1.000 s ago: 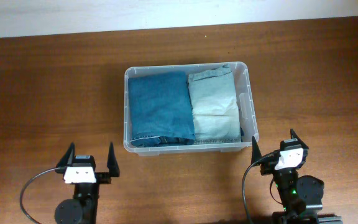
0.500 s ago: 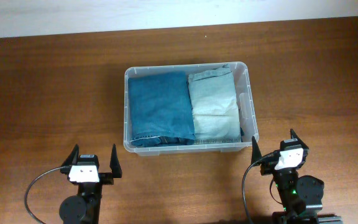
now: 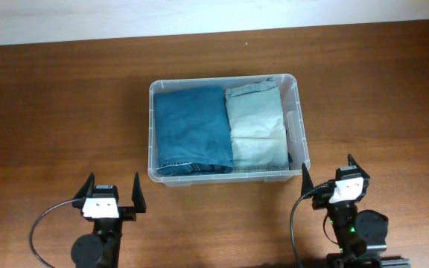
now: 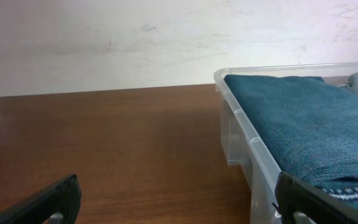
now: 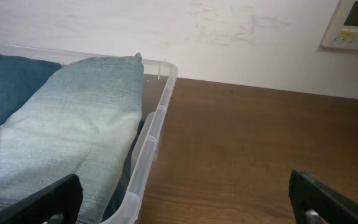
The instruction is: Pack container
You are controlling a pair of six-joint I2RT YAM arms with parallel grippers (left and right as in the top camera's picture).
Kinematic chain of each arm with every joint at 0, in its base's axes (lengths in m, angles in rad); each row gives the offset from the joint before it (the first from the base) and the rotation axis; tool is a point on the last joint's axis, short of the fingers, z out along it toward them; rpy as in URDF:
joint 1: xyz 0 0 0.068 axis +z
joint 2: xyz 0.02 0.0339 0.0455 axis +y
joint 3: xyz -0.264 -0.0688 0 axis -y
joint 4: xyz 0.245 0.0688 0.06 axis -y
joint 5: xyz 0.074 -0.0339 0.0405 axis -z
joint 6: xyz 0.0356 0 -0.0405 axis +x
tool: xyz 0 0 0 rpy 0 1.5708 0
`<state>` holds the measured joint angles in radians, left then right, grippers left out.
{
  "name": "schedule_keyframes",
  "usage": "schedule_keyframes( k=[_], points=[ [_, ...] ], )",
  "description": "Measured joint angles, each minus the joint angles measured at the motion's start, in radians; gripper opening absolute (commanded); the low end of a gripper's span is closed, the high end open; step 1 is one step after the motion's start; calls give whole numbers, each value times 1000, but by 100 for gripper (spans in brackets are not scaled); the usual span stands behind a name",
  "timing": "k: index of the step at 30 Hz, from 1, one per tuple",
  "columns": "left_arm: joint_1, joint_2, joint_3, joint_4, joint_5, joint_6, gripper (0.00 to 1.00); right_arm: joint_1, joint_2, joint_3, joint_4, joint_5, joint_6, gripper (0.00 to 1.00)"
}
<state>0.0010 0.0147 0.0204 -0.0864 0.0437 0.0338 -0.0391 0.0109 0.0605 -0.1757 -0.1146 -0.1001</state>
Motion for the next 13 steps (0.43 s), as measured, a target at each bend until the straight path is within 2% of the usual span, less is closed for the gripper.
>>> schedule_keyframes(
  k=[13],
  points=[
    [0, 0, 0, 0, 0, 0, 99, 0, 0, 0, 0, 0, 0, 99]
  ],
)
